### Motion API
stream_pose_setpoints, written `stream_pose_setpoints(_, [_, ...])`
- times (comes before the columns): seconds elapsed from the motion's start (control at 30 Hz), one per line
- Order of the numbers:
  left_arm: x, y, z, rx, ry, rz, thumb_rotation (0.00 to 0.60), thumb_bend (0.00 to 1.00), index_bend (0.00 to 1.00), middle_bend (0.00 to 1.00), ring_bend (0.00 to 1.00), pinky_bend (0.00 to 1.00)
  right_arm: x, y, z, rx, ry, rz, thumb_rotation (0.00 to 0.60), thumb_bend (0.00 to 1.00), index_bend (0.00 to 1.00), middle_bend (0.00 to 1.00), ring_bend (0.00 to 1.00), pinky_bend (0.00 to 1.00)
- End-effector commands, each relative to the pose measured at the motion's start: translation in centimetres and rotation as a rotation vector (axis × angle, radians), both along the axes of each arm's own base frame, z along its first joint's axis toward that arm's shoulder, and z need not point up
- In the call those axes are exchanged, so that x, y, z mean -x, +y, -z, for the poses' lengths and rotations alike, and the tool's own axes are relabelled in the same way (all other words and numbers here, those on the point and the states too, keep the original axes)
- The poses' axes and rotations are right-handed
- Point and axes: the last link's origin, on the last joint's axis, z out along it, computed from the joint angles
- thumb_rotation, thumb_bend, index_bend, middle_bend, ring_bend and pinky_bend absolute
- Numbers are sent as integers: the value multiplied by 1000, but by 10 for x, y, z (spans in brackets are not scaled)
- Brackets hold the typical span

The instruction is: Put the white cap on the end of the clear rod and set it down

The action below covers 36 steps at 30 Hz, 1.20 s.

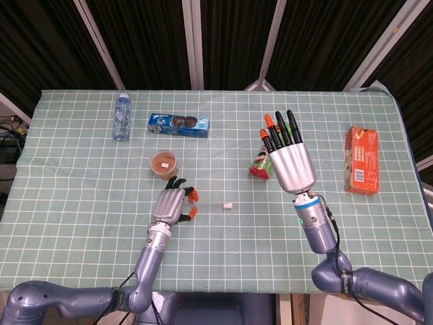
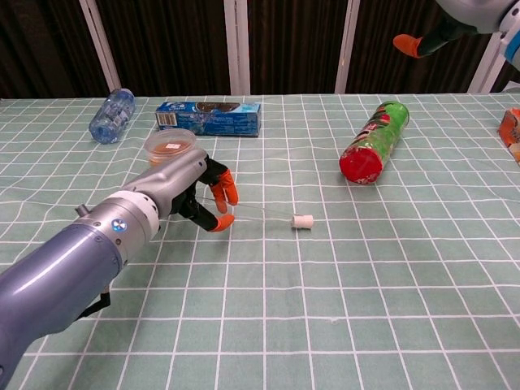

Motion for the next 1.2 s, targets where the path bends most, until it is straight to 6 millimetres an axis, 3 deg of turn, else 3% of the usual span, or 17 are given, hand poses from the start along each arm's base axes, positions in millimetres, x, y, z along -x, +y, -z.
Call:
stream_pose_setpoints(0.03, [4,-2,3,6,9,-3,600,656,582,501,142,0,0,0,0,0,1,0,600,358,279,135,34,0])
stream_pose_setpoints(0.3, [7,-3,3,6,23,-1,600,645,552,484,142,0,2,1,1,-7,-2,3,600,358,279,135,32,0])
stream_pose_setpoints(0.6, [13,-3,1,8,55,-7,600,402,422,402,132,0,2,2,4,-15,-9,3,600,358,279,135,31,0])
stream_pose_setpoints(0.9, [14,-2,-7,2,59,-23,600,378,387,346,114,0,1,5,5,-14,-7,2,600,358,280,135,31,0])
stream_pose_setpoints(1.03, [9,3,-18,-26,18,-37,600,378,384,321,100,0,1,8,3,-12,-9,3,600,357,279,135,31,0])
stream_pose_setpoints(1.2, [-7,18,-46,-102,-56,-7,600,376,380,295,96,0,6,12,-4,-6,-33,15,600,358,266,130,25,0])
